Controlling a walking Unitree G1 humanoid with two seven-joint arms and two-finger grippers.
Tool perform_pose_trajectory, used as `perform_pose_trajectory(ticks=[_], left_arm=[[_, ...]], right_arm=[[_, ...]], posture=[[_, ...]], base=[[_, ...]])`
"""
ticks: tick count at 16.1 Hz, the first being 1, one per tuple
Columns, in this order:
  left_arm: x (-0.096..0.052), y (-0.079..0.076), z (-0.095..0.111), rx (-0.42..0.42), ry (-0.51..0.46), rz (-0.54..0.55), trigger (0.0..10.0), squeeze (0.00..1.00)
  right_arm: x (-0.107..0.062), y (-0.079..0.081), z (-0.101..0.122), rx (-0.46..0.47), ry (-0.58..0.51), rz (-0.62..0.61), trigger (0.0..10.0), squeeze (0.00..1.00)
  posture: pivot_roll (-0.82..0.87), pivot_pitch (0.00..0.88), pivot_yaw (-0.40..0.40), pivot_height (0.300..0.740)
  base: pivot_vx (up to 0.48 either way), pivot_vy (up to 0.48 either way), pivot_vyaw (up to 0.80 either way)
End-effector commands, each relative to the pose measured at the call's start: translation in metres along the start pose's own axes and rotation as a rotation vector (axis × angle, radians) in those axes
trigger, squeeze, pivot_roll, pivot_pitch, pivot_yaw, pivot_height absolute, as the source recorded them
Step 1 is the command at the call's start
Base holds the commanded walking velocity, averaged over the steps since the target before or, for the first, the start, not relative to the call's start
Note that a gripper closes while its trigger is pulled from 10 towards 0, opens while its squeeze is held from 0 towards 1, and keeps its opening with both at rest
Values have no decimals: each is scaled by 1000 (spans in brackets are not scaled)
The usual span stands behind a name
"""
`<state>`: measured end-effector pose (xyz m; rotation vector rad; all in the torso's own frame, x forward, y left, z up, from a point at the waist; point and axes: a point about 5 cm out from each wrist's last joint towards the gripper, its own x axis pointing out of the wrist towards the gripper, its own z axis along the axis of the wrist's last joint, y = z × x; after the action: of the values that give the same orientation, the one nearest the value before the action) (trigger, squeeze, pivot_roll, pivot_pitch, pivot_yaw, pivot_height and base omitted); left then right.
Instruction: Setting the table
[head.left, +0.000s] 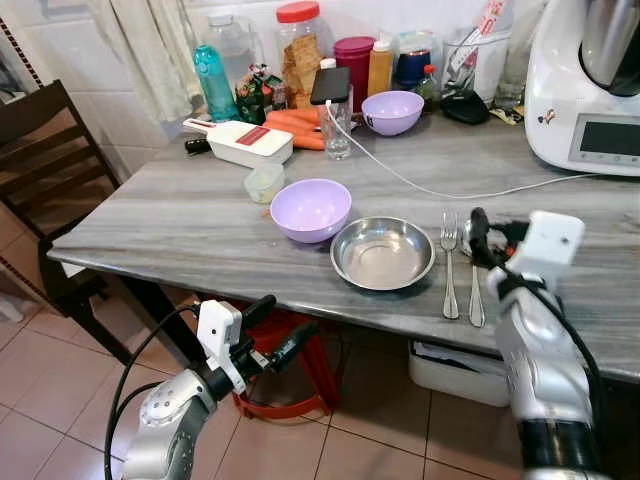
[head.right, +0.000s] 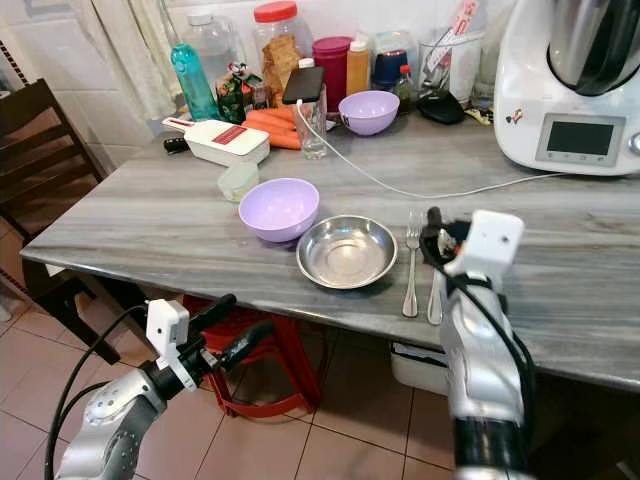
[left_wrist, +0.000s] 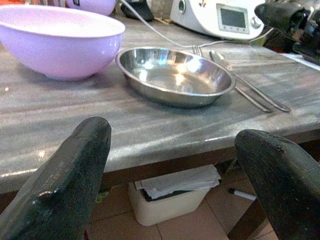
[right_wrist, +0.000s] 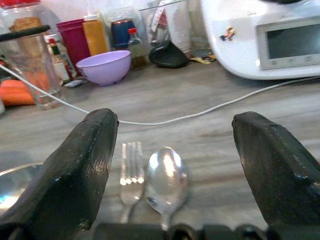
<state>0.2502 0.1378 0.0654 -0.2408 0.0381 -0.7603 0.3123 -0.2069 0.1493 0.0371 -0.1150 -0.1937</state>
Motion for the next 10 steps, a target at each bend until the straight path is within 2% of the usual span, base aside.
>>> perform_pose_trajectory(ticks=[1, 4, 7, 8, 9, 10], left_arm=[[-3, 3, 10, 21, -23, 12, 10000, 0], [-2, -1, 15, 16, -32, -17, 10000, 0], [-3, -3, 14, 1, -30, -14, 10000, 0], [-3, 0, 13, 2, -35, 30, 10000, 0], [6, 11, 13, 34, -32, 135, 10000, 0], [9, 18, 14, 65, -23, 225, 10000, 0]], right_arm=[[-5, 3, 8, -22, -50, 18, 10000, 1000], [-21, -10, 7, -53, -57, 2, 10000, 1000], [-38, -12, -1, -58, -25, 3, 10000, 1000], [-41, -9, -1, -49, -23, 12, 10000, 1000], [-44, -5, 0, -48, -29, 24, 10000, 945], [-45, -3, 0, -37, -30, 29, 10000, 396]], posture=[[-121, 0, 137, 740], [-125, 0, 136, 740], [-140, 0, 137, 740], [-143, 0, 138, 740], [-143, 0, 138, 740], [-143, 0, 138, 740]], base=[[0, 0, 0], [0, 0, 0], [0, 0, 0], [0, 0, 0], [0, 0, 0], [0, 0, 0]])
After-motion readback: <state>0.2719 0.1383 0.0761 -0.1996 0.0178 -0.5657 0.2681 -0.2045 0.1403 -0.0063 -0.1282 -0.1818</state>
